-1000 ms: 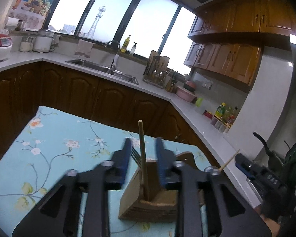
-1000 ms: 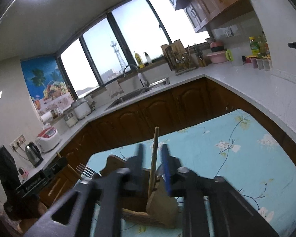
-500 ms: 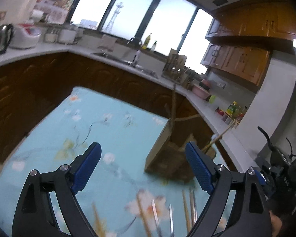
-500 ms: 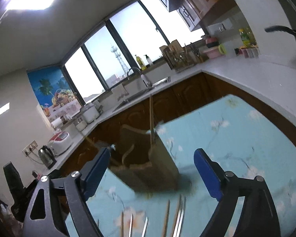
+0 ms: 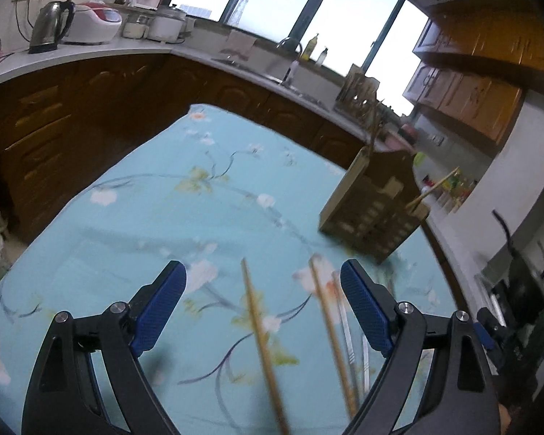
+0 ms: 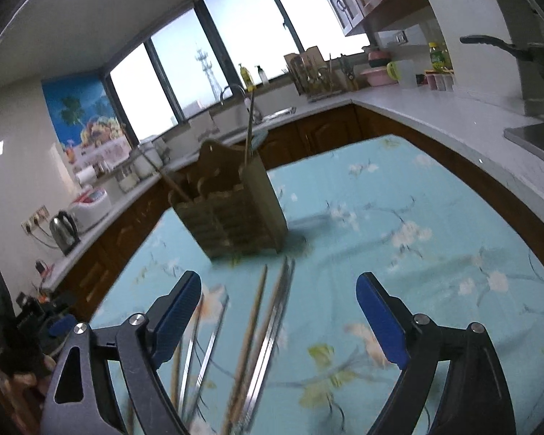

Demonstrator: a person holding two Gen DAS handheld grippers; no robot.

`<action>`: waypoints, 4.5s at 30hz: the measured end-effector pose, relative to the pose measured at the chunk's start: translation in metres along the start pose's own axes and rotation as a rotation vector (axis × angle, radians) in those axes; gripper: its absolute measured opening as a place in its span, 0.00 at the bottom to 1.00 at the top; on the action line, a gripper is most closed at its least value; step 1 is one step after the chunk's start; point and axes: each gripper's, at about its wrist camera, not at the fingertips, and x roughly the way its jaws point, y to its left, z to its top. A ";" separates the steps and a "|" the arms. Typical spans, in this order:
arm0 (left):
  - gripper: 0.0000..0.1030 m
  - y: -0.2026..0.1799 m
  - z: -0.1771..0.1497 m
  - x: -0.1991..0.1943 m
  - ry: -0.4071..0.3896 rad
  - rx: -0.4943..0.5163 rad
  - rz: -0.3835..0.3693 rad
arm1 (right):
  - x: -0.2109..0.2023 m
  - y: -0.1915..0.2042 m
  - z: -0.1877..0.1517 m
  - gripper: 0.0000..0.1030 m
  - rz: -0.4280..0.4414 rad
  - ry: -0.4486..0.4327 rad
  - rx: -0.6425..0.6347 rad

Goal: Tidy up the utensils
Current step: 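Withdraw both open tools back toward the remaining utensils, then grasp a wooden chopstick with the left tool while the right tool grasps another, then lift both chopsticks and carry them toward the wooden holder, then lower both chopsticks into the holder and open both tools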

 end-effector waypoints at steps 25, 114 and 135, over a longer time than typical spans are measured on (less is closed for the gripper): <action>0.86 -0.008 -0.020 0.038 0.169 0.096 0.071 | 0.029 0.023 -0.019 0.85 0.032 0.118 -0.064; 0.04 -0.085 0.083 -0.033 -0.030 0.218 -0.246 | -0.016 0.057 0.091 0.05 0.149 -0.052 -0.067; 0.04 -0.156 0.210 0.006 -0.299 0.191 -0.262 | 0.006 0.059 0.198 0.05 0.125 -0.276 -0.044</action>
